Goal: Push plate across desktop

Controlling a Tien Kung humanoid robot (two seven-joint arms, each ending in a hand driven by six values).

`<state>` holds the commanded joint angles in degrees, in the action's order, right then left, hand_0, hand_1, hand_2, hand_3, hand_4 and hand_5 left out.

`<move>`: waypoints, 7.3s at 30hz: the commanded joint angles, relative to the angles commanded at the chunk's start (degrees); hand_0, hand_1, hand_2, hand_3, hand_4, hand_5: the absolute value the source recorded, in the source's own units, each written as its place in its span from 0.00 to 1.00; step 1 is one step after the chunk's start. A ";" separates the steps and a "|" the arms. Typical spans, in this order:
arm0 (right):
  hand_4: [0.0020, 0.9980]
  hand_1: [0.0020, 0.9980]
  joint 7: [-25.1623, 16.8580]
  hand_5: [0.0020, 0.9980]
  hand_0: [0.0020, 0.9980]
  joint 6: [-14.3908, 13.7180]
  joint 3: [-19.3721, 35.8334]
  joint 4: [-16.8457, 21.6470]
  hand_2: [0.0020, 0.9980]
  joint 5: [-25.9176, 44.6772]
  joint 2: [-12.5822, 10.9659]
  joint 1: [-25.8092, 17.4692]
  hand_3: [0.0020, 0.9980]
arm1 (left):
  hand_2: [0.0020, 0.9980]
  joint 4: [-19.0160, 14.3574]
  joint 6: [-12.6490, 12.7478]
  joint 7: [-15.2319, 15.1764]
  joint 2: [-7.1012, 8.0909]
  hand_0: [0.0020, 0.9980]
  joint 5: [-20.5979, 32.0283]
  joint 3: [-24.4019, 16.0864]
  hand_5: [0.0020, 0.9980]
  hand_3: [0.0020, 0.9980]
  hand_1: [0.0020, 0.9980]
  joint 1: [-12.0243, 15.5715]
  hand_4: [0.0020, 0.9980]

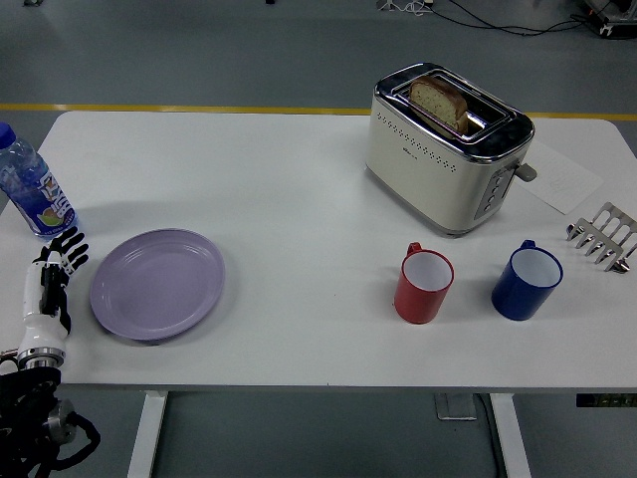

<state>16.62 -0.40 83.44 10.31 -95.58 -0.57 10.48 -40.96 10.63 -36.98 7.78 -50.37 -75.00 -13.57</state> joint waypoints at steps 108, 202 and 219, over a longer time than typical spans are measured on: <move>0.36 0.61 -0.01 0.16 0.64 1.04 -0.87 0.00 0.64 -0.26 -0.03 -0.37 0.58 | 0.76 -2.51 11.58 0.00 -6.93 0.70 23.35 29.87 0.98 0.68 0.73 -13.29 0.36; 0.37 0.61 -0.10 0.16 0.64 -0.27 1.15 0.00 0.65 -0.56 -1.10 -0.65 0.58 | 0.68 -20.51 -20.47 38.59 2.38 0.62 23.76 -26.27 0.99 0.65 0.67 6.48 0.48; 0.37 0.61 -0.17 0.16 0.64 -0.29 1.21 0.00 0.65 -0.61 -1.14 -0.35 0.58 | 0.68 -20.66 -18.91 38.38 2.01 0.62 23.80 -26.21 0.99 0.65 0.67 6.37 0.48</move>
<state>16.45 -0.69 84.64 10.31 -96.19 -1.71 10.13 -61.62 -8.28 1.40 9.79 -26.58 -101.21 -7.20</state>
